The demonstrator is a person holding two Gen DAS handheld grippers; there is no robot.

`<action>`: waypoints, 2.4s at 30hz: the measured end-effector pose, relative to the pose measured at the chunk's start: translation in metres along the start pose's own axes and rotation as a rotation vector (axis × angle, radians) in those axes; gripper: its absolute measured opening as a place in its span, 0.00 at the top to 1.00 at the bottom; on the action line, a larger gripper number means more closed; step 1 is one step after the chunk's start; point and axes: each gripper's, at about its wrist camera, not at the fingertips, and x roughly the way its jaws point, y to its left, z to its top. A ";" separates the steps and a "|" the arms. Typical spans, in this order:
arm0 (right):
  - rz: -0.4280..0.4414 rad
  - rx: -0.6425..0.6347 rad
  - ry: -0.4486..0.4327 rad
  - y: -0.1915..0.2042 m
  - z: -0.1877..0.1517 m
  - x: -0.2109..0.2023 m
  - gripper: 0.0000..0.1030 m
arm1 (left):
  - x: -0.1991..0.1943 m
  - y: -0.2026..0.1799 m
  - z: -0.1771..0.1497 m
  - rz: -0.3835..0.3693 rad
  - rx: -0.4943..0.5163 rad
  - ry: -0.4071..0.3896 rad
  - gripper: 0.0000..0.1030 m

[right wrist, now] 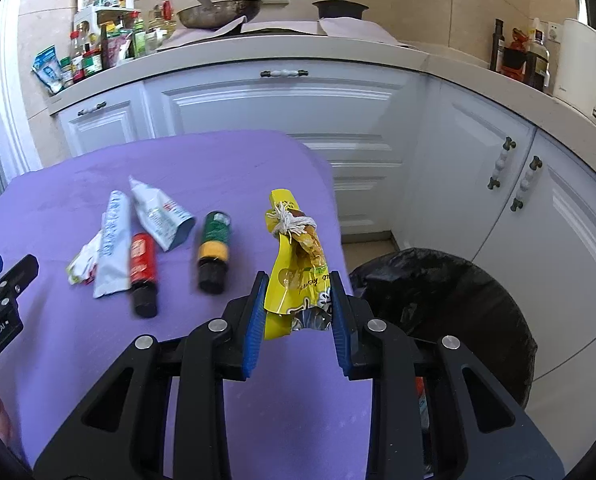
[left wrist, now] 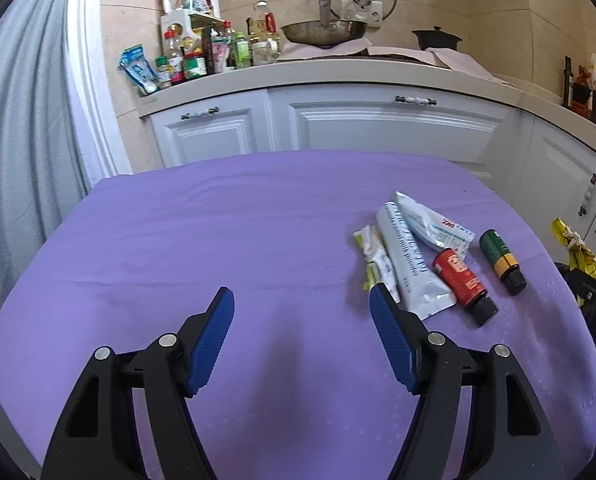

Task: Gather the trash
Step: 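Lift the yellow packet with right while left grasps the white-yellow crumpled wrapper, then carry the yellow packet and white-yellow wrapper over the black bin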

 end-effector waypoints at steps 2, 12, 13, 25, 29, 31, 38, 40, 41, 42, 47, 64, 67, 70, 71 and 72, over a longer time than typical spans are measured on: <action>0.000 0.002 -0.002 -0.003 0.004 0.005 0.72 | 0.006 -0.005 0.003 -0.011 0.002 0.011 0.34; 0.019 0.014 0.008 -0.013 0.017 0.026 0.72 | 0.035 -0.029 0.013 -0.036 0.047 0.070 0.34; 0.022 0.015 0.010 -0.013 0.017 0.027 0.72 | 0.039 -0.029 0.013 -0.043 0.048 0.083 0.34; 0.041 0.012 0.019 -0.012 0.017 0.031 0.72 | 0.054 -0.028 0.003 -0.146 0.019 0.184 0.85; 0.039 0.011 0.008 -0.010 0.016 0.027 0.72 | 0.044 -0.027 0.002 -0.144 0.006 0.146 0.87; 0.039 0.010 0.003 -0.010 0.014 0.022 0.72 | 0.038 -0.027 0.002 -0.136 0.007 0.125 0.89; 0.017 0.012 -0.036 -0.015 0.005 -0.001 0.72 | 0.005 -0.026 0.005 -0.111 0.021 0.037 0.89; 0.005 0.016 -0.049 -0.019 0.001 -0.010 0.72 | -0.004 -0.027 0.007 -0.113 0.024 0.012 0.89; 0.001 0.018 -0.053 -0.021 0.000 -0.013 0.72 | -0.009 -0.030 0.007 -0.118 0.030 -0.002 0.89; -0.008 0.024 -0.060 -0.024 -0.002 -0.019 0.72 | -0.014 -0.032 0.007 -0.124 0.034 -0.014 0.89; -0.052 0.041 -0.089 -0.042 -0.011 -0.040 0.72 | -0.037 -0.052 0.007 -0.178 0.059 -0.058 0.89; -0.188 0.153 -0.115 -0.119 -0.045 -0.078 0.72 | -0.076 -0.139 -0.009 -0.347 0.196 -0.124 0.89; -0.201 0.165 -0.108 -0.129 -0.051 -0.077 0.72 | -0.079 -0.153 -0.012 -0.369 0.218 -0.125 0.89; -0.216 0.172 -0.100 -0.137 -0.055 -0.075 0.72 | -0.079 -0.167 -0.015 -0.386 0.240 -0.123 0.89; -0.221 0.172 -0.099 -0.138 -0.056 -0.074 0.72 | -0.079 -0.172 -0.016 -0.389 0.246 -0.123 0.89; -0.225 0.172 -0.097 -0.140 -0.058 -0.073 0.72 | -0.079 -0.176 -0.017 -0.391 0.254 -0.123 0.89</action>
